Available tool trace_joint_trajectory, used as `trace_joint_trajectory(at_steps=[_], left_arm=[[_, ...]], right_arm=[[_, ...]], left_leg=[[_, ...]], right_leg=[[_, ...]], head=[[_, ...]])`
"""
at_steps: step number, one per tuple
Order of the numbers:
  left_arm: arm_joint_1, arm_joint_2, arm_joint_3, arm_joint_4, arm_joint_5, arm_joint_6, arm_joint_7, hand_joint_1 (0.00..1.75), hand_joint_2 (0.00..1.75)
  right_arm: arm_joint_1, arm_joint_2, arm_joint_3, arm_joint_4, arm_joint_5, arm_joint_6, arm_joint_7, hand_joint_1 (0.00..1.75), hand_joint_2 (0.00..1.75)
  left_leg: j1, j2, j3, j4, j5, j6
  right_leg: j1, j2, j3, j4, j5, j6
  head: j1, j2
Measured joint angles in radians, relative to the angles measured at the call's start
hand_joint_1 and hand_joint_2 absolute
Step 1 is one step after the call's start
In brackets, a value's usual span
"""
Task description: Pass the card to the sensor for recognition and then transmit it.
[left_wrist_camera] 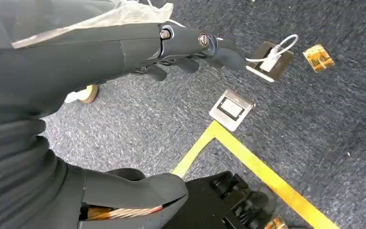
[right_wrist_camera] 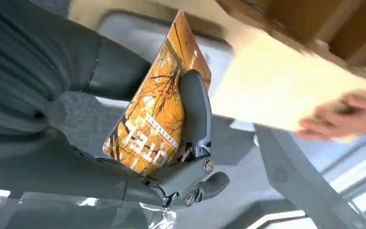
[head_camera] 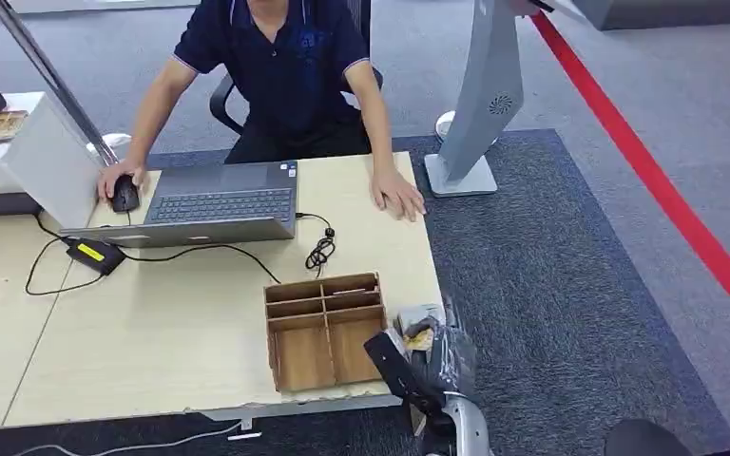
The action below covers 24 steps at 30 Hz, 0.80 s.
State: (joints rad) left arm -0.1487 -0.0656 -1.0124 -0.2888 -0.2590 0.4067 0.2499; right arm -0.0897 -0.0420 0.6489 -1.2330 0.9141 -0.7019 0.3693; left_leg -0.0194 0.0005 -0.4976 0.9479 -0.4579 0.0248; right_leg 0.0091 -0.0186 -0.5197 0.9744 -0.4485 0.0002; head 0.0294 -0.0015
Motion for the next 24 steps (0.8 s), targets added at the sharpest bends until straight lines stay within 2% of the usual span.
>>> trace_joint_trajectory(at_steps=[6, 11, 24], left_arm=[[0.005, 0.0, 0.002, 0.002, -0.002, 0.004, 0.0, 0.0, 1.75], [0.006, 0.0, 0.003, 0.002, -0.007, 0.003, -0.001, 0.0, 1.75], [0.003, -0.008, 0.002, 0.002, -0.037, 0.013, 0.019, 0.0, 1.75]], right_arm=[[0.001, -0.018, -0.003, -0.167, 0.085, 0.002, 0.032, 1.75, 1.75], [-0.005, -0.027, -0.003, -0.269, 0.109, 0.013, 0.04, 1.75, 1.75], [-0.051, -0.02, 0.003, -0.342, 0.156, 0.049, -0.003, 1.75, 1.75]], left_leg=[[0.0, 0.0, 0.0, 0.0, 0.0, 0.0], [0.0, 0.0, 0.0, 0.0, 0.0, 0.0], [0.0, 0.0, 0.0, 0.0, 0.0, 0.0]], right_leg=[[0.0, 0.0, 0.0, 0.0, 0.0, 0.0], [0.0, 0.0, 0.0, 0.0, 0.0, 0.0], [0.0, 0.0, 0.0, 0.0, 0.0, 0.0]], head=[[0.0, 0.0], [0.0, 0.0], [0.0, 0.0]])
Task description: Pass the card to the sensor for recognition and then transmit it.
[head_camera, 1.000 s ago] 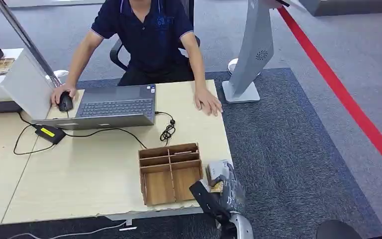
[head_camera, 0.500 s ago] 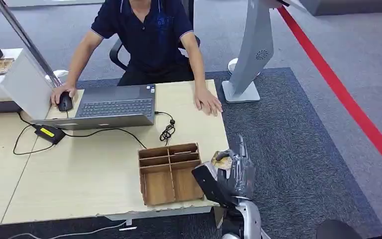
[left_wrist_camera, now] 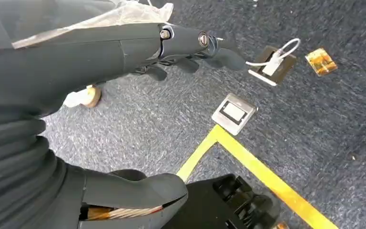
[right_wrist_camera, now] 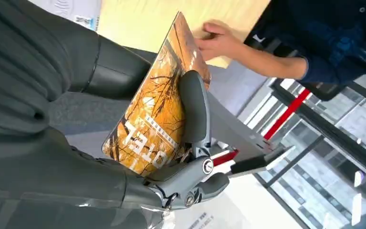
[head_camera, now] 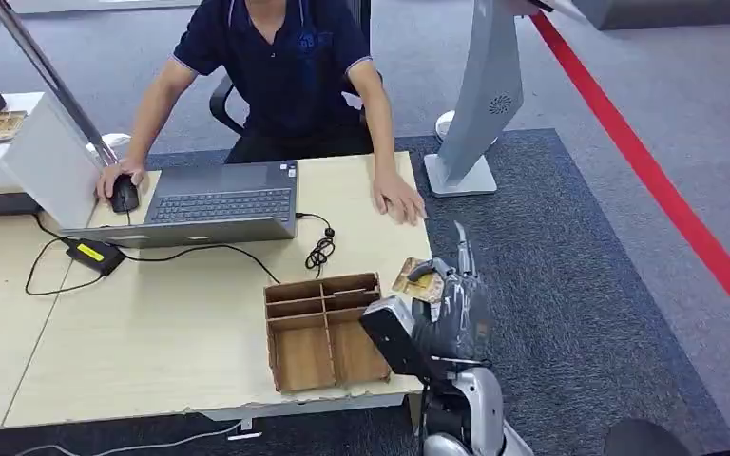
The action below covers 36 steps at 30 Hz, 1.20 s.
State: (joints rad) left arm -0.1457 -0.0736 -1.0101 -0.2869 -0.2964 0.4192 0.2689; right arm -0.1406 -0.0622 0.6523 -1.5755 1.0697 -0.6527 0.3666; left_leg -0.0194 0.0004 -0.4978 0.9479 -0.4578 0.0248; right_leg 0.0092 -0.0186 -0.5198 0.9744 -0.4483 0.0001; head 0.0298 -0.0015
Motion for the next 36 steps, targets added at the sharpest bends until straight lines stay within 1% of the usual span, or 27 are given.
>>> trace_joint_trajectory(at_steps=[8, 17, 23, 29, 36], left_arm=[[-0.017, -0.007, 0.0, 0.0, -0.02, -0.011, -0.004, 0.0, 1.75], [-0.034, -0.012, 0.0, 0.0, -0.042, -0.034, -0.011, 0.0, 1.75], [-0.046, -0.016, 0.0, 0.0, -0.051, -0.043, -0.013, 0.0, 1.75], [-0.048, -0.016, 0.0, 0.0, -0.057, -0.05, -0.017, 0.0, 1.75], [-0.049, -0.016, 0.0, 0.0, -0.063, -0.053, -0.019, 0.0, 1.75]], right_arm=[[-0.04, 0.026, 0.007, 0.031, -0.032, -0.008, -0.021, 1.75, 1.75], [-0.099, 0.062, 0.034, 0.121, -0.066, -0.004, -0.038, 1.75, 1.75], [-0.161, 0.096, 0.047, 0.197, -0.079, 0.003, -0.041, 1.75, 1.75], [-0.176, 0.113, 0.055, 0.238, -0.079, 0.003, -0.043, 1.75, 1.75], [-0.182, 0.122, 0.056, 0.271, -0.079, 0.002, -0.043, 1.75, 1.75]], left_leg=[[0.0, 0.0, 0.0, 0.0, 0.0, 0.0], [0.0, 0.0, 0.0, 0.0, 0.0, 0.0], [0.0, 0.0, 0.0, 0.0, 0.0, 0.0], [0.0, 0.0, 0.0, 0.0, 0.0, 0.0], [0.0, 0.0, -0.001, 0.0, 0.0, 0.0]], right_leg=[[0.0, 0.0, 0.0, 0.0, 0.0, 0.0], [0.0, 0.0, 0.0, 0.0, 0.0, 0.0], [0.0, 0.0, 0.0, 0.0, 0.0, 0.0], [0.0, 0.0, 0.0, 0.0, 0.0, 0.0], [0.0, 0.0, 0.0, 0.0, 0.0, 0.0]], head=[[0.0, 0.0], [0.0, 0.0], [0.0, 0.0], [0.0, 0.0], [0.0, 0.0]])
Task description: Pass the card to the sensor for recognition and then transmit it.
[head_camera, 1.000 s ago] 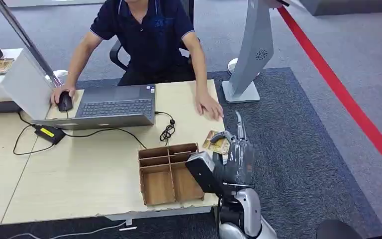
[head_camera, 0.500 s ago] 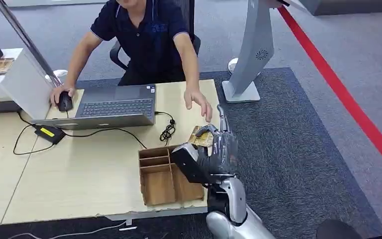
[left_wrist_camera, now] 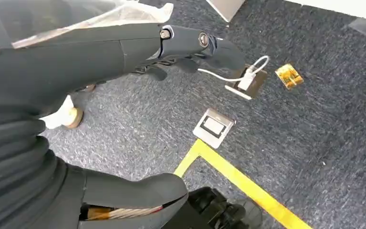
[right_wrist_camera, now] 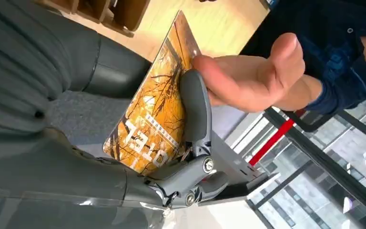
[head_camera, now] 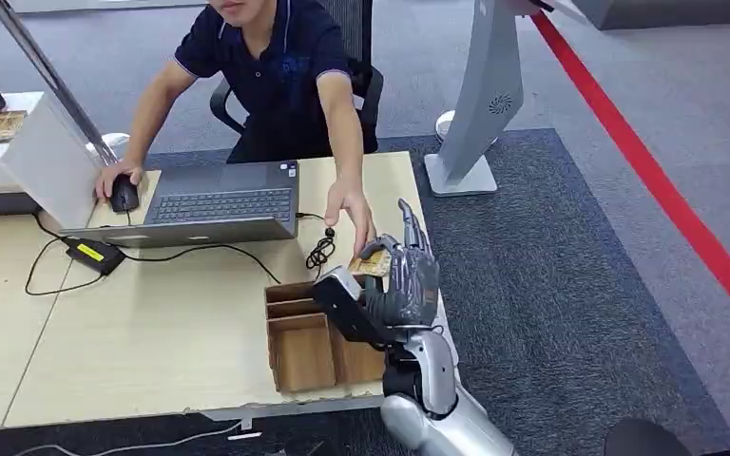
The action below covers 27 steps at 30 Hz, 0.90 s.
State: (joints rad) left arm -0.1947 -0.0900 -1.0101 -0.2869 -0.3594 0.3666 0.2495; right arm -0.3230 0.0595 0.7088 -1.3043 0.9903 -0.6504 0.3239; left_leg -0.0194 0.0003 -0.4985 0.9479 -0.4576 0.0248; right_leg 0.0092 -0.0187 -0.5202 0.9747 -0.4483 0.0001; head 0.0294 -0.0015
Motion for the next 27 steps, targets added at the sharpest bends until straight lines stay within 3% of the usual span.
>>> trace_joint_trajectory(at_steps=[4, 5, 6, 8, 9, 17, 18, 27], left_arm=[[0.0, 0.0, 0.0, 0.0, -0.005, -0.002, -0.002, 0.0, 1.75], [0.0, 0.0, 0.0, 0.0, -0.006, -0.002, -0.002, 0.0, 1.75], [0.0, 0.0, 0.0, 0.0, -0.008, -0.003, -0.002, 0.0, 1.75], [-0.001, 0.0, 0.0, 0.0, -0.011, -0.006, -0.002, 0.0, 1.75], [-0.001, 0.0, 0.0, 0.0, -0.015, -0.008, -0.002, 0.0, 1.75], [-0.002, 0.0, 0.0, 0.0, -0.031, -0.009, -0.002, 0.0, 1.75], [-0.003, 0.0, 0.0, 0.0, -0.032, -0.01, -0.002, 0.0, 1.75], [-0.001, 0.001, 0.002, 0.0, -0.046, -0.011, -0.004, 0.0, 1.75]], right_arm=[[-0.002, 0.0, 0.0, 0.014, 0.0, 0.0, 0.0, 1.75, 1.75], [-0.002, 0.0, 0.0, 0.016, 0.0, 0.0, 0.0, 0.63, 1.75], [-0.002, 0.0, 0.0, 0.016, 0.0, 0.0, 0.001, 0.0, 1.75], [-0.002, 0.001, 0.001, 0.019, 0.005, -0.002, 0.001, 0.0, 1.75], [-0.002, 0.001, 0.002, 0.022, 0.014, -0.002, 0.004, 0.0, 0.0], [-0.002, 0.001, 0.004, 0.034, 0.035, 0.021, 0.026, 0.0, 0.0], [-0.001, 0.001, 0.005, 0.034, 0.034, 0.029, 0.027, 0.0, 1.75], [0.056, -0.016, 0.006, 0.01, 0.013, 0.055, 0.032, 0.0, 1.75]], left_leg=[[0.0, 0.0, 0.0, 0.0, 0.0, 0.0], [0.0, 0.0, 0.0, 0.0, 0.0, 0.0], [0.0, 0.0, 0.0, 0.0, 0.0, 0.0], [0.0, 0.0, 0.0, 0.0, 0.0, 0.0], [0.0, 0.0, 0.0, 0.0, 0.0, 0.0], [0.0, 0.0, 0.0, 0.0, 0.0, 0.0], [0.0, 0.0, 0.0, 0.0, 0.0, 0.0], [0.0, 0.0, 0.0, 0.0, 0.0, 0.0]], right_leg=[[0.0, 0.0, 0.0, 0.0, 0.0, 0.0], [0.0, 0.0, 0.0, 0.0, 0.0, 0.0], [0.0, 0.0, 0.0, 0.0, 0.0, 0.0], [0.0, 0.0, 0.0, 0.0, 0.0, 0.0], [0.0, 0.0, 0.0, 0.0, 0.0, 0.0], [0.0, 0.0, 0.0, 0.0, 0.0, 0.0], [0.0, 0.0, 0.0, 0.0, 0.0, 0.0], [0.0, 0.0, 0.0, 0.0, 0.0, 0.0]], head=[[0.0, 0.0], [0.0, 0.0], [0.0, 0.0], [0.0, 0.0], [0.0, 0.0], [0.0, 0.0], [0.0, 0.0], [0.0, 0.0]])
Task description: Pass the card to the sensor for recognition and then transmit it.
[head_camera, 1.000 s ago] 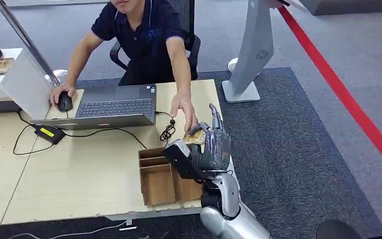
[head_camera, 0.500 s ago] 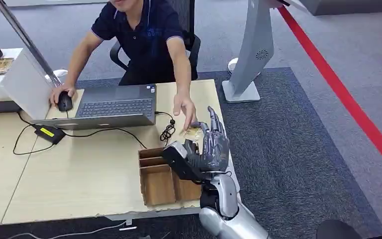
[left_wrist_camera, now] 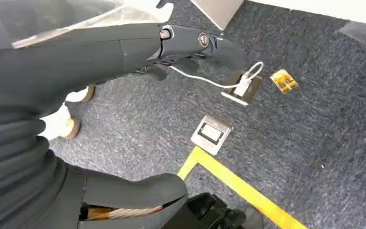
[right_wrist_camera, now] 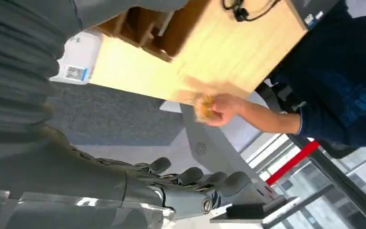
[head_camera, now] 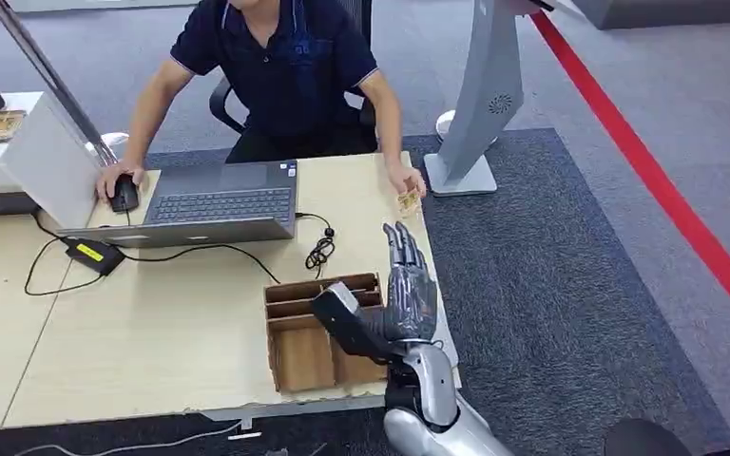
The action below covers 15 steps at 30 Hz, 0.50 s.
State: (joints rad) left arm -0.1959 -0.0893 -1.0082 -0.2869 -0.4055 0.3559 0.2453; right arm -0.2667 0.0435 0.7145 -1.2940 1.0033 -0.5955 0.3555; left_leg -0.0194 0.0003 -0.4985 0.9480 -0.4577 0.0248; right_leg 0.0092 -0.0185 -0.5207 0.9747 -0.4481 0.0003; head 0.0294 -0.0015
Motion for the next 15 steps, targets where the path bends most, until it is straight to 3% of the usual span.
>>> trace_joint_trajectory(at_steps=[15], left_arm=[[-0.001, 0.003, 0.007, 0.0, -0.009, -0.011, -0.005, 0.0, 1.75]], right_arm=[[0.031, -0.041, 0.015, -0.04, 0.019, 0.031, 0.0, 0.0, 1.75]], left_leg=[[0.0, 0.0, 0.0, 0.0, 0.0, 0.0]], right_leg=[[0.0, 0.0, 0.0, 0.0, 0.0, 0.0]], head=[[0.0, 0.0]])
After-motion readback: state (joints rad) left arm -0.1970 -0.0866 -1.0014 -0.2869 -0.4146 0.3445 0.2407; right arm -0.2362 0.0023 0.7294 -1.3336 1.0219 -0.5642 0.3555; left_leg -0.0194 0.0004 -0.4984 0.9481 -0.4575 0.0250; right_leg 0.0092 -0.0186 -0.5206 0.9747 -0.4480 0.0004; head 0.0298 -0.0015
